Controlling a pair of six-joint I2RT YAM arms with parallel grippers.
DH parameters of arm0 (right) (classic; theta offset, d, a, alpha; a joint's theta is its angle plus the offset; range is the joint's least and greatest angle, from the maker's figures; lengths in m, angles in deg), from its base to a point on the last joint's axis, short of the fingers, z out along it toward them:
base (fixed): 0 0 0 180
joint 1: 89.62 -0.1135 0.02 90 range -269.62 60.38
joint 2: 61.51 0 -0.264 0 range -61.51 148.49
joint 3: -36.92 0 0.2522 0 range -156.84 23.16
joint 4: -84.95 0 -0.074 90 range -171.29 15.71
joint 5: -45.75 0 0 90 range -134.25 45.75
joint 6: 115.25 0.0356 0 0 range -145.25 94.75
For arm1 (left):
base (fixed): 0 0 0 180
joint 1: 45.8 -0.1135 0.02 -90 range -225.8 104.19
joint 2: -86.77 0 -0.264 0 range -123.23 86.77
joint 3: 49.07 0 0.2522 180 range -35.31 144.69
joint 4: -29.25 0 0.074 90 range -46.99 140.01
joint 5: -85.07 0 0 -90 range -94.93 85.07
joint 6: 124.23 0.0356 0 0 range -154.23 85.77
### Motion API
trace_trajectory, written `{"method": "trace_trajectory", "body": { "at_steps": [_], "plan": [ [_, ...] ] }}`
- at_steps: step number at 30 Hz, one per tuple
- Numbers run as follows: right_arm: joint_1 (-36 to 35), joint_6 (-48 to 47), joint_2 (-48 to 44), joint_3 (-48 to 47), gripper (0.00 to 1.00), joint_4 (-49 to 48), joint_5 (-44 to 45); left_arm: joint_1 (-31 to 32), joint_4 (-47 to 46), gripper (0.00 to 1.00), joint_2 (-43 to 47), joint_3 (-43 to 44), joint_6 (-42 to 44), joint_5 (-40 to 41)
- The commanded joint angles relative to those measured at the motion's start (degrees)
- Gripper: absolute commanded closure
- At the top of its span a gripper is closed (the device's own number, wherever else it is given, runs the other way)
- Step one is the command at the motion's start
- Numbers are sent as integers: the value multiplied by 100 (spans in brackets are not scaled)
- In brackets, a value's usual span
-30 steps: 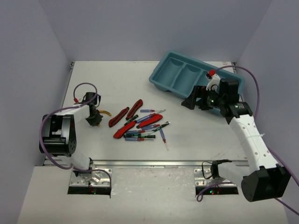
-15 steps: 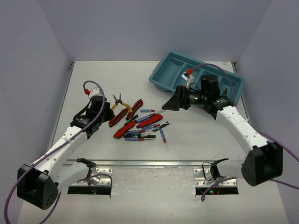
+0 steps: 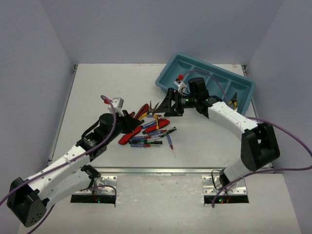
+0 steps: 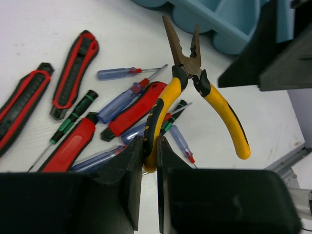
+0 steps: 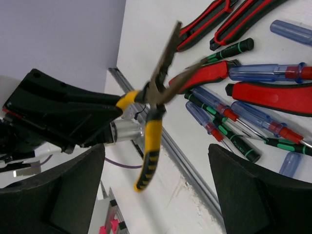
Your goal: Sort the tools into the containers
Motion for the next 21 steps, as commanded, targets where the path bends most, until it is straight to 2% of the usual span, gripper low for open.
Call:
{"method": "trace_trajectory", "body": {
  "at_steps": [1, 4, 5, 8, 11, 13, 15, 16, 18, 19, 21],
  "plan": [
    [-222, 747, 133, 93, 16, -1053, -14, 309, -1426, 100, -8, 24, -25, -153],
    [-396, 899, 301, -9, 19, -1201, 130, 447, -1632, 100, -79, -13, -63, -182],
    [-403, 949, 308, -7, 24, -1271, 132, 485, -1642, 100, -82, -13, -64, -194],
    [-549, 1232, 409, 62, 57, -1645, 186, 645, -1818, 100, -178, -13, -81, -93],
    [-606, 1406, 303, 248, 100, -1918, 340, 708, -1892, 100, -222, -48, -89, 30],
    [-606, 1490, 100, 456, 100, -2112, 582, 724, -1931, 100, -284, -25, -97, -47],
    [-607, 1365, -98, 566, 100, -2107, 785, 747, -1917, 89, -383, 36, -70, -85],
    [-597, 1336, -137, 588, 100, -2102, 824, 752, -1873, 71, -429, 74, -48, -92],
    [-524, 995, -354, 549, 100, -1703, 1100, 765, -1530, 15, -481, 204, -17, 72],
    [-470, 828, -452, 516, 100, -1503, 1228, 770, -1395, 0, -485, 271, 3, 146],
    [-303, 477, -622, 391, 100, -1012, 1532, 770, -1076, 0, -448, 445, 18, 376]
  ]
}}
